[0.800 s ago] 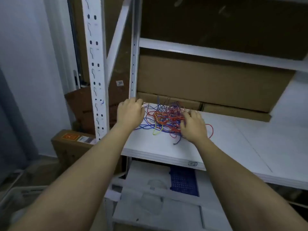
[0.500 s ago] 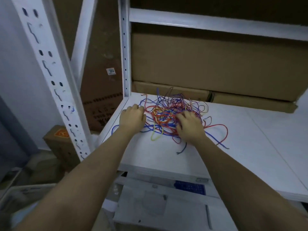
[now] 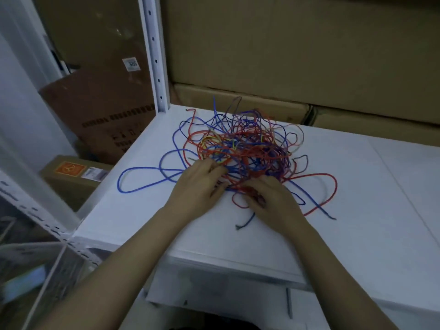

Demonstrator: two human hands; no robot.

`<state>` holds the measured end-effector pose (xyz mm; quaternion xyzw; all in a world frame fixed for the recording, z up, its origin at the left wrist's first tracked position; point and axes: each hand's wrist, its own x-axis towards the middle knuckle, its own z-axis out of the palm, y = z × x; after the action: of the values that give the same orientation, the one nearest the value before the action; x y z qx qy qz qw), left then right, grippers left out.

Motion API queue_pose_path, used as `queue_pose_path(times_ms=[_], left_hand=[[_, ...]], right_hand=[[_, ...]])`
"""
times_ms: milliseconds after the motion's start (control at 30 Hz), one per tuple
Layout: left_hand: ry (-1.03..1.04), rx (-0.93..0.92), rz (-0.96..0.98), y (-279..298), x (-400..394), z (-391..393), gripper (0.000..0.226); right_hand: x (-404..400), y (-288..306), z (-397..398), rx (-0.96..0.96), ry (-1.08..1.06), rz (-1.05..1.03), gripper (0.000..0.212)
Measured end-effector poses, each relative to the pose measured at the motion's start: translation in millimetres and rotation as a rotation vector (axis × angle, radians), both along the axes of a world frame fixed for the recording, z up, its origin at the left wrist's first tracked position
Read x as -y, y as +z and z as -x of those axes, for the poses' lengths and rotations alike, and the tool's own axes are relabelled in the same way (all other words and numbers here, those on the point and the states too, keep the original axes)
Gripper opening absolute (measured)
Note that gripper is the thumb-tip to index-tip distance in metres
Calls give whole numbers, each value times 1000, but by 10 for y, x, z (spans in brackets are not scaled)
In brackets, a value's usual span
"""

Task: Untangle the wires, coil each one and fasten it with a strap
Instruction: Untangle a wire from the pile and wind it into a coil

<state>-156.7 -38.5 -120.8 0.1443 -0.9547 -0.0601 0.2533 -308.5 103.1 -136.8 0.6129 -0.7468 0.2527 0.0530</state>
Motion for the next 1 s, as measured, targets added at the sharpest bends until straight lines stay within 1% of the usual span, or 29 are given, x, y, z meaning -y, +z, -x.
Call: queue_pose_path(times_ms=[67,200,300,367,433,500,533,633,733,800,933,1000], left_hand=[[-13,22,1,-14,-8,67,21],[-17,62,-27,-51,13,115,21],[-14,84,-67,-70,21,93,25],[-21,86,-82,-76,-3,55,33],[-36,60,-98,-83,-54,-1,38],[-54,5,-101,-99,-120,-59,36],[-57,-17,-98,-109,-157,-81,32],[-66,-28,-98,-130,-262,-110,28],[-78,-34,-265,-131,-364,-102,33],[-50,-66,-372,-143,-405,-91,31],[1,-84,-395,-146,-473,-89,19],[4,-73,-442,-116,-494,-88,16]], right_hand=[[7,1,34,61,19,-70,34],[8,9,89,209,36,-94,39],[-37,26,73,311,-11,-18,31],[-78,53,46,412,-51,46,25],[-116,69,22,556,-84,100,16],[-139,108,-26,759,-113,165,8],[-147,126,-53,809,-121,203,7],[-164,165,-138,781,-146,242,8],[-165,197,-262,809,-126,263,21],[-169,208,-335,821,-107,277,25],[-177,251,-455,985,-87,339,19],[-172,269,-477,992,-100,337,16]])
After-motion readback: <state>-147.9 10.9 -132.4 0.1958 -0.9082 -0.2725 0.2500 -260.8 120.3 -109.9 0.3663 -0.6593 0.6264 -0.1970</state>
